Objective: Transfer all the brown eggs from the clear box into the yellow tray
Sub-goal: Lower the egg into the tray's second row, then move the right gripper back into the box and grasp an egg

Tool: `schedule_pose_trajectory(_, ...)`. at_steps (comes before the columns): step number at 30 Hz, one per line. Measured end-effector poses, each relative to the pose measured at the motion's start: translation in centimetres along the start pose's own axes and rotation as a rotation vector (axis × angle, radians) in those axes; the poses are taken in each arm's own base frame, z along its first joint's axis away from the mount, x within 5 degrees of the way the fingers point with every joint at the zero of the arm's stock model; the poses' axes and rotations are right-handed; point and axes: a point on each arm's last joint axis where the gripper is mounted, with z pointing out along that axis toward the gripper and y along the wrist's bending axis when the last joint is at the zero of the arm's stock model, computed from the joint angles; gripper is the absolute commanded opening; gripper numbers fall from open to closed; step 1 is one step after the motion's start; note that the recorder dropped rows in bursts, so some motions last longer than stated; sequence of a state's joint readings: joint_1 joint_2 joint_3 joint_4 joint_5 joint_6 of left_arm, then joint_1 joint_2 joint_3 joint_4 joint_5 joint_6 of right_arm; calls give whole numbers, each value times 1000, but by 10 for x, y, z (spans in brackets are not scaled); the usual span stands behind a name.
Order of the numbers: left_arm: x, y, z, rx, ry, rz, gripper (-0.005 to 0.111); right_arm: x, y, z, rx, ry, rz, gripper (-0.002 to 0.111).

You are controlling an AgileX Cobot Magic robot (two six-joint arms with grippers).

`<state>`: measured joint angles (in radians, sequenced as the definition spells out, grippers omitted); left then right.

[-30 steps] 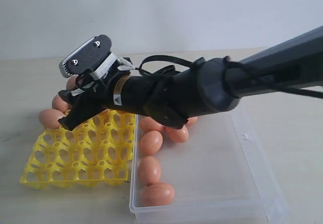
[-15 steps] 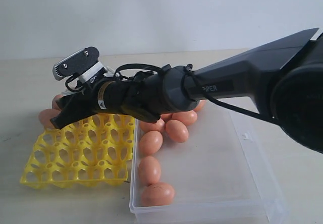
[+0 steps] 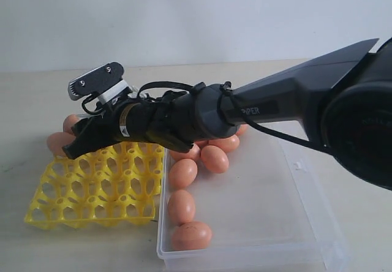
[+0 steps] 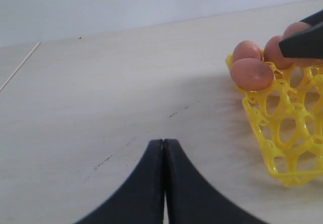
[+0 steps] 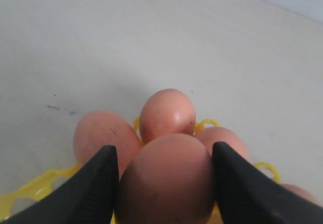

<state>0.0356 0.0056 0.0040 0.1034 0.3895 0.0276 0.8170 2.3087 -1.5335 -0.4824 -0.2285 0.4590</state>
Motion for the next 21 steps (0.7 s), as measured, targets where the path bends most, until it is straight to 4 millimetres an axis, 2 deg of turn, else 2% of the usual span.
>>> schedule_pose_trajectory(6, 0, 0, 0, 0, 0, 0, 0, 0, 4, 0, -5, 4, 1, 65)
schedule_pose_trajectory(11, 0, 0, 0, 0, 0, 0, 0, 3, 3, 0, 10, 33, -2, 64)
schedule_pose_trajectory(13, 0, 0, 0, 0, 0, 0, 0, 3, 2, -1, 26, 65, -26, 59)
schedule_pose_trajectory(15, 0, 0, 0, 0, 0, 0, 0, -10, -2, -17, 92, 151, -67, 48)
schedule_pose_trajectory(17, 0, 0, 0, 0, 0, 0, 0, -38, -8, -47, 179, 226, -80, 45)
schedule_pose_trajectory(18, 0, 0, 0, 0, 0, 0, 0, -57, -13, -71, 234, 260, -77, 45)
schedule_pose_trajectory(19, 0, 0, 0, 0, 0, 0, 0, -66, -17, -85, 266, 283, -69, 45)
schedule_pose_trajectory(20, 0, 0, 0, 0, 0, 0, 0, -79, -20, -109, 320, 331, -60, 45)
schedule_pose_trajectory(21, 0, 0, 0, 0, 0, 0, 0, -83, -21, -120, 344, 361, -55, 45)
